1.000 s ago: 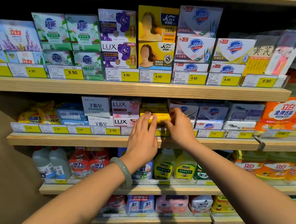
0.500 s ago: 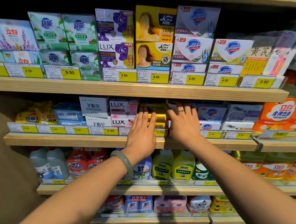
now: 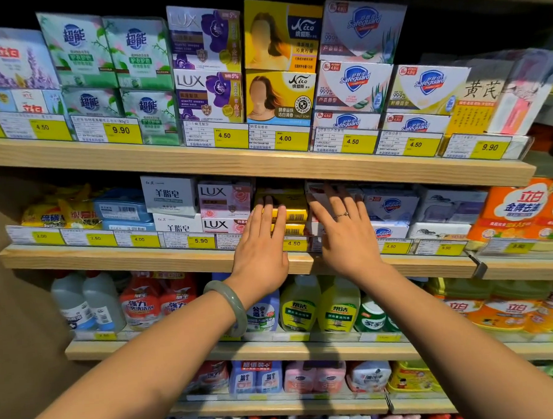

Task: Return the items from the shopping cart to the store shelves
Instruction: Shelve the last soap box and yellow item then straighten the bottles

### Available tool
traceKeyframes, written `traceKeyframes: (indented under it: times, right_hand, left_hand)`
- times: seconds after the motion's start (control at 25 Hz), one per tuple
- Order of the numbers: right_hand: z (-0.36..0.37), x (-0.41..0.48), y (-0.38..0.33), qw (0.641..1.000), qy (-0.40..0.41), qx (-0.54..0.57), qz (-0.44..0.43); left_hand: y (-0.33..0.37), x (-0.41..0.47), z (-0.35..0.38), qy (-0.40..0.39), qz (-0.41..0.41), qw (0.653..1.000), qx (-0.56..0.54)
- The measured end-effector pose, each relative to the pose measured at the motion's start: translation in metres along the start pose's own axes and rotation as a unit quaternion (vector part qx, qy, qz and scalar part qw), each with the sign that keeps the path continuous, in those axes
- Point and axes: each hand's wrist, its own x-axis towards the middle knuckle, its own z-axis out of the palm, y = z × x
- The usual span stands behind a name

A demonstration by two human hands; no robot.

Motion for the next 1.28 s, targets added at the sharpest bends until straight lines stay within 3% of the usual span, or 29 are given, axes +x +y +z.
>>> traceKeyframes:
  times: [0.12,0.24,0.48,0.6,0.68,0.8,0.96,1.04,1.16,1.28]
  right_hand:
    - [0.012,-0.012,-0.008,0.997,0.050,-0.015,-0.063]
    - [0.025,-0.023,-0.017,0.987,0.041,-0.042,-0.152]
    - [0.036,-0.029,-0.010,0.988,-0.013,-0.071,-0.138]
    - [0.031,-0.025,-0.017,0.986,0.017,-0.072,-0.149]
    - [0.026,-0.014,-0.034,0.982,0.043,-0.064,-0.174]
    - [0.021,0.004,-0.069,0.977,0.057,-0.049,-0.198]
    - [0.016,0.022,-0.111,0.975,0.052,-0.044,-0.212]
    - [0.013,0.030,-0.124,0.975,0.041,-0.053,-0.212]
    - [0.016,0.034,-0.134,0.982,0.026,-0.051,-0.182]
    - [0.020,0.035,-0.139,0.986,0.017,-0.053,-0.156]
  left_hand:
    - [-0.006,-0.012,0.006,0.027,0.031,0.999,0.009]
    - [-0.012,-0.028,0.015,0.002,0.050,0.998,0.036]
    - [-0.014,-0.026,0.024,-0.054,0.042,0.993,0.091]
    - [-0.020,-0.031,0.019,-0.003,0.040,0.998,0.042]
    - [-0.035,-0.035,0.009,0.065,-0.019,0.997,-0.023]
    - [-0.071,-0.034,-0.011,0.141,-0.182,0.967,-0.106]
    - [-0.124,-0.022,-0.043,0.161,-0.323,0.915,-0.180]
    - [-0.146,-0.015,-0.057,0.129,-0.344,0.907,-0.206]
    - [-0.158,-0.008,-0.067,0.067,-0.301,0.921,-0.239]
    - [-0.151,-0.012,-0.063,0.065,-0.271,0.918,-0.283]
